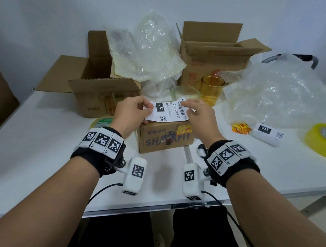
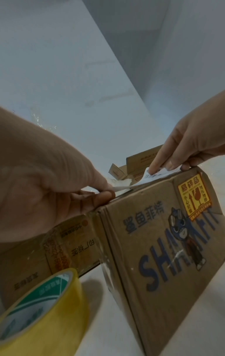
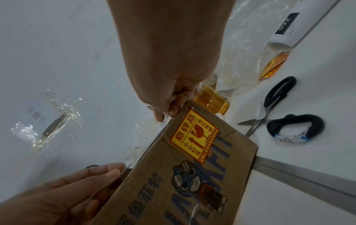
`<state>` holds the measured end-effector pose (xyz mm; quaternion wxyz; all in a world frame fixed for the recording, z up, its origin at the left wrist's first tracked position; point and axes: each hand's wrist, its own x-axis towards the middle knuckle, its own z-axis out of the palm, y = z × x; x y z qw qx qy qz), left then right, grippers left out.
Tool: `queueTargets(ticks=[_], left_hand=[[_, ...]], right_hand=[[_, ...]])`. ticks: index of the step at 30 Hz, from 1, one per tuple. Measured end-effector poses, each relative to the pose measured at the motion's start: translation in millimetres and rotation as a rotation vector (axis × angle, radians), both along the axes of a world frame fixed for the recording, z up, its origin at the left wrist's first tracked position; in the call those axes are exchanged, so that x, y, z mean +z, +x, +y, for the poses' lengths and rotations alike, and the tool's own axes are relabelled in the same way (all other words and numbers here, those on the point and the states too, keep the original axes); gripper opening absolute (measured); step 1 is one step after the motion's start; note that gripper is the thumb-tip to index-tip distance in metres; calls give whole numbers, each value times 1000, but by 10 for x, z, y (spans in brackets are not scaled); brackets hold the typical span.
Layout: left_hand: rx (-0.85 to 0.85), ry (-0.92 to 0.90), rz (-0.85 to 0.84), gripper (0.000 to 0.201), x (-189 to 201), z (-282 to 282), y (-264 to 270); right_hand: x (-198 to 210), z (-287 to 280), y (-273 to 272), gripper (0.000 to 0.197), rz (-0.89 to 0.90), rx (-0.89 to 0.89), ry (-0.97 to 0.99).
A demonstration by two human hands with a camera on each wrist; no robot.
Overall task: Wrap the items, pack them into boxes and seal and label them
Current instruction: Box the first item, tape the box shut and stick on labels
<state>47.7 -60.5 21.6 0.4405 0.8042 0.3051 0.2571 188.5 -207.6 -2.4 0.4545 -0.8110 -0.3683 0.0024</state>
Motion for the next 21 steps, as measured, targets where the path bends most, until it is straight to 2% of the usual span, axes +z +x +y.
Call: queueTargets(ticks=[4,10,21], left_hand=[[11,-2,6,15,-16,-29,-16],[18,-39,-36,24,-61,-43,-42],[27,80,-3,26,-76,-37,-40]], right_hand=[[28,0,-18,36,-88,-4,-107],[29,-12,0,36,-121,-16,-161],[69,64,31,32,-147,9,-226]])
